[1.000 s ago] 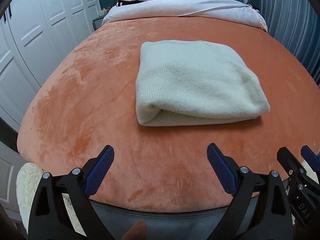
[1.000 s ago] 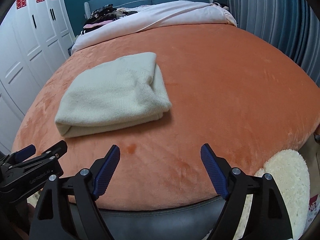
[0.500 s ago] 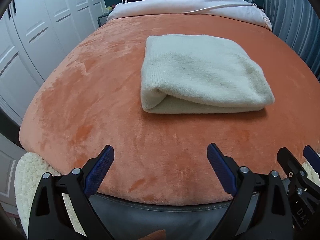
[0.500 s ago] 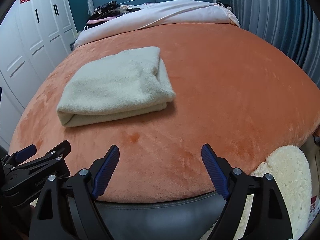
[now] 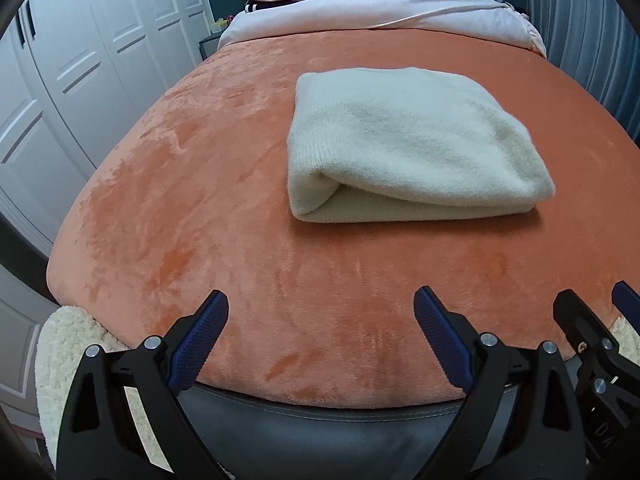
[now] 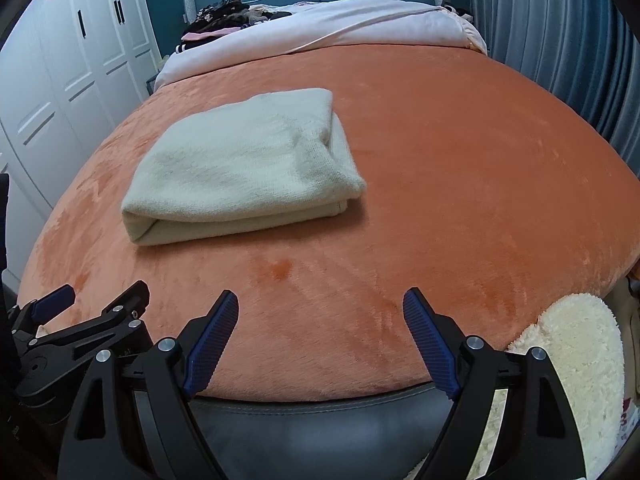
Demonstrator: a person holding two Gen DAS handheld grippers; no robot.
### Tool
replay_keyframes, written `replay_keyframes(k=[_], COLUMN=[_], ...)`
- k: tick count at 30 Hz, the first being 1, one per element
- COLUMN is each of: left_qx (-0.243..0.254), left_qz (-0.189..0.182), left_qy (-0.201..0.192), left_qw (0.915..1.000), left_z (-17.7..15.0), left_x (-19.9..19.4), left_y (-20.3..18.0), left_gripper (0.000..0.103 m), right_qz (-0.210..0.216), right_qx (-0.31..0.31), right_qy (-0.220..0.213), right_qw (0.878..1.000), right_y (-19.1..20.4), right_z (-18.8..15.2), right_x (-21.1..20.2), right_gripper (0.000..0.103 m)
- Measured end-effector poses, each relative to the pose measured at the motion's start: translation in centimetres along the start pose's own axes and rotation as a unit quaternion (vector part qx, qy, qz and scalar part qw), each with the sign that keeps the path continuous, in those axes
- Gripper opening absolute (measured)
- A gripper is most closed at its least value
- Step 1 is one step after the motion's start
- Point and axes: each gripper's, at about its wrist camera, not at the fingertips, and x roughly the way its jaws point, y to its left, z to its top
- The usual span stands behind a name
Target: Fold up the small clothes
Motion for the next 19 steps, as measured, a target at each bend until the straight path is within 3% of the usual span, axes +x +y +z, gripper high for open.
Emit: replay_keyframes(k=[19], left_qx=[-0.007], left_qz=[-0.009], left_qy=[0.006], left_qw=[0.9999], left_z=[-0.01], left_x=[-0.2], left_y=[0.04], left_gripper=[0.089], right_qz=[-0.002], right_qx=[0.014], right_qy=[0.003], right_qw=[1.0], right_y=[-0.42], right_z=[0.21], right_x=[0.03], right_gripper=[0.082])
